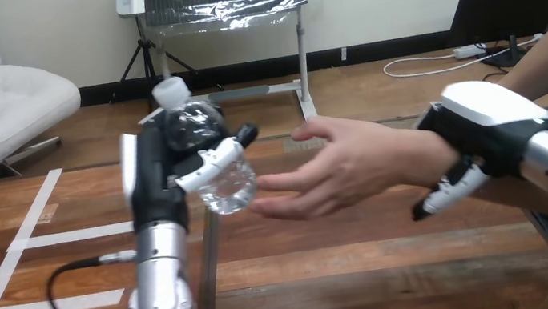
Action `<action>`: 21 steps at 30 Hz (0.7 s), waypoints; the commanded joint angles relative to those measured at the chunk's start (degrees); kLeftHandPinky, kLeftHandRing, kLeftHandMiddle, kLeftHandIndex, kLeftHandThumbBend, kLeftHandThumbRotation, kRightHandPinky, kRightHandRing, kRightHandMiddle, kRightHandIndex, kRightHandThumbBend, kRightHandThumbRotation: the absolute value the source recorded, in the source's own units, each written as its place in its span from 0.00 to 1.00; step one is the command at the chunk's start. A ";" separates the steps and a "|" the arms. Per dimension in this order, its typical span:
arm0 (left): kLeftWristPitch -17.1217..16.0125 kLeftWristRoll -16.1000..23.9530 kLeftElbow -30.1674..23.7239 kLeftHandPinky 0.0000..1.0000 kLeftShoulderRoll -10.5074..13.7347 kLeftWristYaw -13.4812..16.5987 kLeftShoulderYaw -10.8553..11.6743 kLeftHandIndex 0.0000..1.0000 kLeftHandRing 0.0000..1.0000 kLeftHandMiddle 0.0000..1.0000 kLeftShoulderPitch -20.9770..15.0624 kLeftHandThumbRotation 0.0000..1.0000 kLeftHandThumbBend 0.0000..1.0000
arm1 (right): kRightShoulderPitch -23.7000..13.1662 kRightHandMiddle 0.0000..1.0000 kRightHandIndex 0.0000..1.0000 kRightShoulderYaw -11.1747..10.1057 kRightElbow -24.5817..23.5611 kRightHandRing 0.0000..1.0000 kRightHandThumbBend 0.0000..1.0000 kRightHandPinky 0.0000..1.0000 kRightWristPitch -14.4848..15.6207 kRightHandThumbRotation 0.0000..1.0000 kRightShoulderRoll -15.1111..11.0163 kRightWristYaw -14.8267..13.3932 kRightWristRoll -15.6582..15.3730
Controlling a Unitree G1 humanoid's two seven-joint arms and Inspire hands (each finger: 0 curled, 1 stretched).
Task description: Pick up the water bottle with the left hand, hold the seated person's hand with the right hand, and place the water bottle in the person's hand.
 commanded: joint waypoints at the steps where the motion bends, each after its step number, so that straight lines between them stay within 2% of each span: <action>1: -3.98 -0.50 3.60 0.33 -0.73 0.22 -0.14 0.42 0.38 0.42 -7.52 0.00 0.66 | -4.22 0.31 0.34 -1.44 -0.92 0.24 0.84 0.18 2.05 0.20 2.95 -0.65 0.55; 8: -5.32 -0.77 7.60 0.35 -1.52 -0.08 0.05 0.43 0.38 0.42 -9.58 0.00 0.67 | -4.46 0.31 0.33 -1.70 -1.58 0.24 0.84 0.19 2.92 0.21 4.42 -0.21 0.13; 21: -6.83 -1.20 12.23 0.34 -3.37 -0.16 0.26 0.43 0.38 0.43 -12.47 0.00 0.66 | -5.29 0.31 0.32 -1.74 -1.90 0.24 0.84 0.20 2.79 0.21 6.18 0.84 -0.10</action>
